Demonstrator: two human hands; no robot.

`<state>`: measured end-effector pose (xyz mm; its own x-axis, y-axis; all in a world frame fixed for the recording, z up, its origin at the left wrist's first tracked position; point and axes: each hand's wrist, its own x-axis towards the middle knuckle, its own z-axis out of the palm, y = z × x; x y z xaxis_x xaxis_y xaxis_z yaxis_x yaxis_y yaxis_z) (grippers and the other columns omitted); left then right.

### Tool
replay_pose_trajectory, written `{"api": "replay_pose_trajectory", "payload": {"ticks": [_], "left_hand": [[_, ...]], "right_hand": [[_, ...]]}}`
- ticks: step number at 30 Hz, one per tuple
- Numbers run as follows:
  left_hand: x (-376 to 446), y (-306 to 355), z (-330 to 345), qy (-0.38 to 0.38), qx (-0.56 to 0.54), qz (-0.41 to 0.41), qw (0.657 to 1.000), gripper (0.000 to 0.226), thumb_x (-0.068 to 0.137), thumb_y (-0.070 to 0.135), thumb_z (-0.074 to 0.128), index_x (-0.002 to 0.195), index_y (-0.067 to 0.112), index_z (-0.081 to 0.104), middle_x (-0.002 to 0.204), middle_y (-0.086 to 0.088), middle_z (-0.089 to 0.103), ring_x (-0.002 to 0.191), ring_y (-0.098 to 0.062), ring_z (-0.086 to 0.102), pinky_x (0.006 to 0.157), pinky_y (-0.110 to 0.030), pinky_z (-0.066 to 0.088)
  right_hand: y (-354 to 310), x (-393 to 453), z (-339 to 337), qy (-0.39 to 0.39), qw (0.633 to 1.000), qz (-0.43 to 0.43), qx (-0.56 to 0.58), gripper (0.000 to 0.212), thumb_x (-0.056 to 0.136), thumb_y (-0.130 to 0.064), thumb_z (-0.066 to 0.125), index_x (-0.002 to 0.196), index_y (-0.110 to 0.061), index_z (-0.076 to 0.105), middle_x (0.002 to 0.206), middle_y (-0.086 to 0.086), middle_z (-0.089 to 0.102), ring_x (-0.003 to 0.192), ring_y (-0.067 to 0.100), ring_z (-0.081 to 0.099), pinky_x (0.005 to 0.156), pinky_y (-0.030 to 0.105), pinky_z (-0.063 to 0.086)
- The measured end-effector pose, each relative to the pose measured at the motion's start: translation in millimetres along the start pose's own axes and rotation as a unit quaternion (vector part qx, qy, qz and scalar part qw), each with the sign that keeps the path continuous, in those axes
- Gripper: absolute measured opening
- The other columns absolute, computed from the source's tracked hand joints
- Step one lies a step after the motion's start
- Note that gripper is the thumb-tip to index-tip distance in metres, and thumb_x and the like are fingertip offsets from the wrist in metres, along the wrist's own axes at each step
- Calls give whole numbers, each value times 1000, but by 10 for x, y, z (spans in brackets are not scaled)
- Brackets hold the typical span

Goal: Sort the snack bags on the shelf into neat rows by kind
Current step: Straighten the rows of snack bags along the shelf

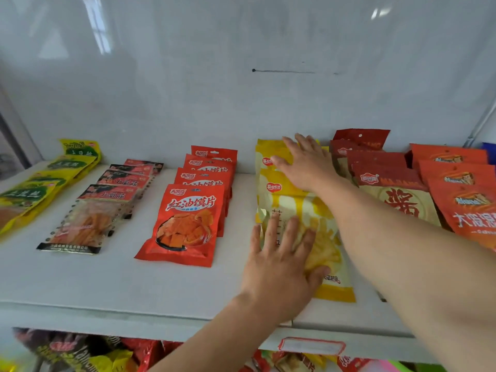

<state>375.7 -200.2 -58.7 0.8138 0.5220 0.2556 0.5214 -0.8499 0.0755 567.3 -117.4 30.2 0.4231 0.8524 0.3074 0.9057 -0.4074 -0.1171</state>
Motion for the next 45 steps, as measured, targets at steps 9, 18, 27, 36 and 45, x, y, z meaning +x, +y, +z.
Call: {"api": "replay_pose_trajectory", "payload": {"ticks": [9, 18, 27, 36, 45], "left_hand": [[92, 9, 95, -16, -38, -81, 996, 72, 93, 71, 29, 151, 29, 38, 158, -7, 38, 148, -38, 29, 111, -65, 30], [197, -54, 31, -51, -60, -71, 994, 75, 96, 72, 18, 157, 37, -6, 167, 2, -14, 152, -27, -21, 122, -56, -3], [201, -44, 42, -67, -52, -74, 994, 75, 96, 72, 16, 157, 36, -10, 167, 2, -17, 151, -29, -23, 122, -58, 0], [215, -47, 118, 3, -38, -72, 997, 77, 94, 72, 23, 159, 32, 16, 167, -6, 14, 153, -37, 5, 120, -61, 5], [338, 478, -140, 104, -108, -98, 984, 86, 94, 70, 32, 160, 19, 9, 168, -5, 2, 154, -26, -7, 123, -41, -4]], "right_hand": [[20, 323, 237, -55, 998, 5, -35, 82, 88, -80, 16, 156, -34, 15, 166, -1, 9, 151, 27, 6, 118, 51, 8], [32, 442, 351, -61, 997, 0, -40, 82, 87, -80, 11, 155, -34, 20, 165, 1, 11, 150, 30, 12, 116, 51, 12], [-14, 379, 315, 4, 997, -7, -76, 76, 92, -74, 11, 151, -31, 32, 161, 3, 26, 148, 25, 19, 115, 49, 15], [82, -193, -152, 106, 993, -45, -6, 53, 100, -53, 37, 145, -25, 45, 157, 3, 35, 147, 23, 24, 115, 44, 20], [1155, -1714, -497, 183, 957, 141, 174, 52, 98, -49, 48, 142, -20, 47, 144, 2, 48, 133, 20, 44, 108, 36, 36]]}}
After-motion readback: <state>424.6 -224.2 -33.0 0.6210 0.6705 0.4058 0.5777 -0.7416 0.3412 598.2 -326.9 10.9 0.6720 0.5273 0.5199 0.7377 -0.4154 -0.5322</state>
